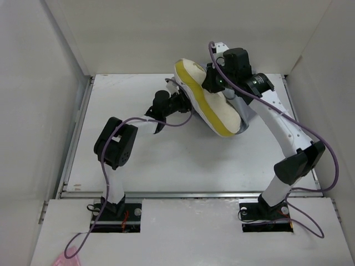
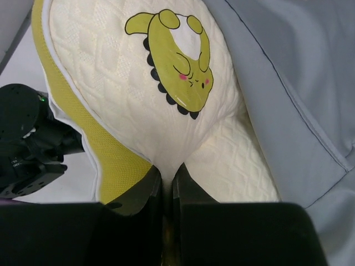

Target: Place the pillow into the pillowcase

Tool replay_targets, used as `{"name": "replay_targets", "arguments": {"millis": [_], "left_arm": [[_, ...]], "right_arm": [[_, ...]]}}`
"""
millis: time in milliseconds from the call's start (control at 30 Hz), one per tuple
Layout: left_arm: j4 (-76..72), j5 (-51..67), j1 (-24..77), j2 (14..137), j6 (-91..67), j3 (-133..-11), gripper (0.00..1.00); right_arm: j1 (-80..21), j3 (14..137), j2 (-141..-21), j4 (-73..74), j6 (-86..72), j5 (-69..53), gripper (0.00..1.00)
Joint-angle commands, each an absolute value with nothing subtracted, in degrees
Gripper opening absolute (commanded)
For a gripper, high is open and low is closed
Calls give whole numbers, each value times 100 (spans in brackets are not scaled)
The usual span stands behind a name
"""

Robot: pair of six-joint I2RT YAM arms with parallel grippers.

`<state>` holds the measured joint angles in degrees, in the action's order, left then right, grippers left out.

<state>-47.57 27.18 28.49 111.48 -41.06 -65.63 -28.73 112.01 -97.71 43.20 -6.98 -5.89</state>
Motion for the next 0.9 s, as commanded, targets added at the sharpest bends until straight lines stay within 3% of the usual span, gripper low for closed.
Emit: {"name": "replay_targets", "arguments": {"millis": [0,167,400,500,533,667,867], "left_arm": [[-5481,2909,2856,11145,-4420,-6918,0],[-6372,2289,2786,9759,-4658,-5189,0],[-4880,1294,2839,7596,-3710,-4149,0],[-4457,759,2839,7260,-3569,-3930,0],[-4378,704,2839,7260,-3568,-3929,0],[-4263,765,2646,7260,-3568,-3876,0],[-3833,598,2522,7260,-3437,-4061,0]], "right_arm": [[-2944,10910,-9106,3666,-853,-652,0],[-3541,9907,-9044,3227,-177,1113,0],[-4069,9387,-9727,3005,-254,2634,2],[-4183,9632,-9888,3234,-334,2507,28],[-4184,9633,-9757,3234,-334,2313,43],[-4324,9694,-8844,2998,-167,1179,71],[-3983,9642,-7604,2892,-140,1037,82]]}}
